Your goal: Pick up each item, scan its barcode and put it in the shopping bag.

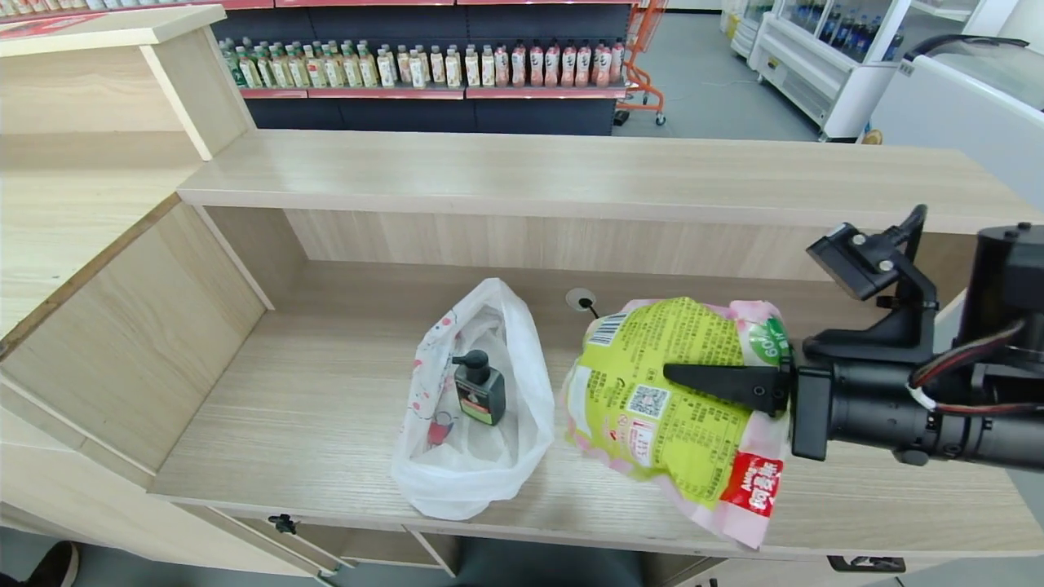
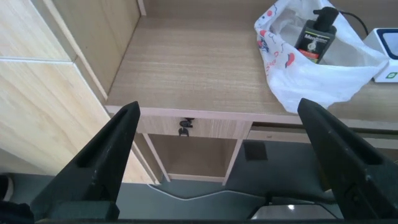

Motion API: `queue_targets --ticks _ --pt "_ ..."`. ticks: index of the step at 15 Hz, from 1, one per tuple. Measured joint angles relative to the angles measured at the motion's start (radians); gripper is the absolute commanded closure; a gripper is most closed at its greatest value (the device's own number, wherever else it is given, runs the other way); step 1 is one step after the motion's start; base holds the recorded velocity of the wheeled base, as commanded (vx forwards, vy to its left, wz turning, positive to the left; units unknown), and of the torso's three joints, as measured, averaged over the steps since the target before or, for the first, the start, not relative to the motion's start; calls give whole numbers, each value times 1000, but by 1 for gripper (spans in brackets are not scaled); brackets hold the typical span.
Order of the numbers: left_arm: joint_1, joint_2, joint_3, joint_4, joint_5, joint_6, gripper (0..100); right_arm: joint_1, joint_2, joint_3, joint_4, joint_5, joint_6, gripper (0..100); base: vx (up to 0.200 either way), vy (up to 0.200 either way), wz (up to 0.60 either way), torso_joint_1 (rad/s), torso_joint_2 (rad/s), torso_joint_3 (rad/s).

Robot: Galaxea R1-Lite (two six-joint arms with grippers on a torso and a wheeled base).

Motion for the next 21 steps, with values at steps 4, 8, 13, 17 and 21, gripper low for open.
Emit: queue_targets --ticks 4,8,13,17,21 --pt "1 0 0 0 -1 0 0 -29 131 -42 -27 -20 20 100 0 0 0 0 0 0" --pt "1 0 0 0 -1 0 0 -26 210 -51 -94 -46 160 100 0 0 0 0 0 0" --pt "1 0 0 0 0 0 0 -14 320 -50 -178 -39 187 100 0 0 0 0 0 0" --pt "1 0 0 0 0 1 0 14 414 -51 -324 -21 200 100 0 0 0 0 0 0" --pt "1 0 0 0 1 2 0 49 486 -52 -363 -13 208 100 0 0 0 0 0 0"
